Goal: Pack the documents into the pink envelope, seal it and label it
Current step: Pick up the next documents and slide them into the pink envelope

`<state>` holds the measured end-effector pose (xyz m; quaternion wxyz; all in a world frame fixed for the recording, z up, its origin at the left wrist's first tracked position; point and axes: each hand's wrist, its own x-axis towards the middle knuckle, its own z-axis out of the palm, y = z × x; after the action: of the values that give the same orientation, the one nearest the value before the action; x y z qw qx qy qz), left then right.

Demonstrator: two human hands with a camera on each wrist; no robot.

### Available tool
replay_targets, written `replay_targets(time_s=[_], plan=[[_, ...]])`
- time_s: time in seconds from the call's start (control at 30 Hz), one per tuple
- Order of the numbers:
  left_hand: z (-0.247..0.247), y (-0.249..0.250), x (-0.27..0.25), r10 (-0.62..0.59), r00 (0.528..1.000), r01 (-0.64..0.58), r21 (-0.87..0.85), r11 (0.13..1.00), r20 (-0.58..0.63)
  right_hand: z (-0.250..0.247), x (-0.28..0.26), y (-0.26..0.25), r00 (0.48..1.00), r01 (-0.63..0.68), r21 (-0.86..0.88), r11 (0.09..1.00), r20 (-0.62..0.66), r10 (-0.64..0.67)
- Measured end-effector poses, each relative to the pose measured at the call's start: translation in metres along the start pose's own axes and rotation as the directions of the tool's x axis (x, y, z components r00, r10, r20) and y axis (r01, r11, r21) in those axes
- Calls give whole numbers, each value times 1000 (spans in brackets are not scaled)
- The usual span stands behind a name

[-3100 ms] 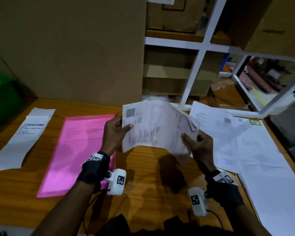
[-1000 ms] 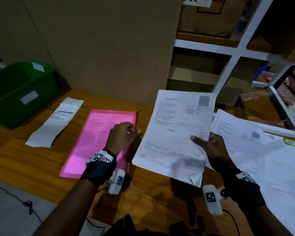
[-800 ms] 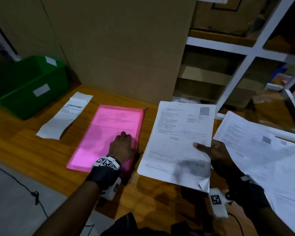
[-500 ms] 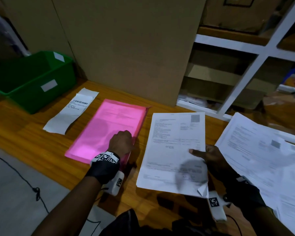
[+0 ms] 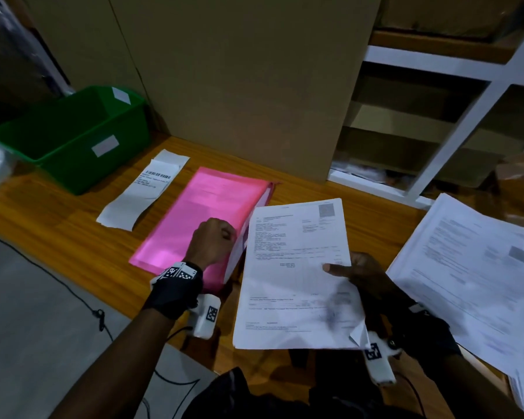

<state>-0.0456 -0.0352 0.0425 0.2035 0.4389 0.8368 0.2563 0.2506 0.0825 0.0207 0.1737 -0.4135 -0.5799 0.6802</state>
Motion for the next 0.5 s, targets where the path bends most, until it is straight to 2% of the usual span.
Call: replay_targets(time_s=[0.1,0.33,0.5], plan=[[-2,-3,2,16,999,-13,-81,997,39,8,10,-10,999,-1,60,998,38,-1],[-7,-8,-2,93,978,-57,-190,980,185,9,54,-19,1000,-11,218,976,6,10],[-9,-9,-3,22,978,53,-353,934,205,13,67,-12,1000,-1,264,965,-15,5]])
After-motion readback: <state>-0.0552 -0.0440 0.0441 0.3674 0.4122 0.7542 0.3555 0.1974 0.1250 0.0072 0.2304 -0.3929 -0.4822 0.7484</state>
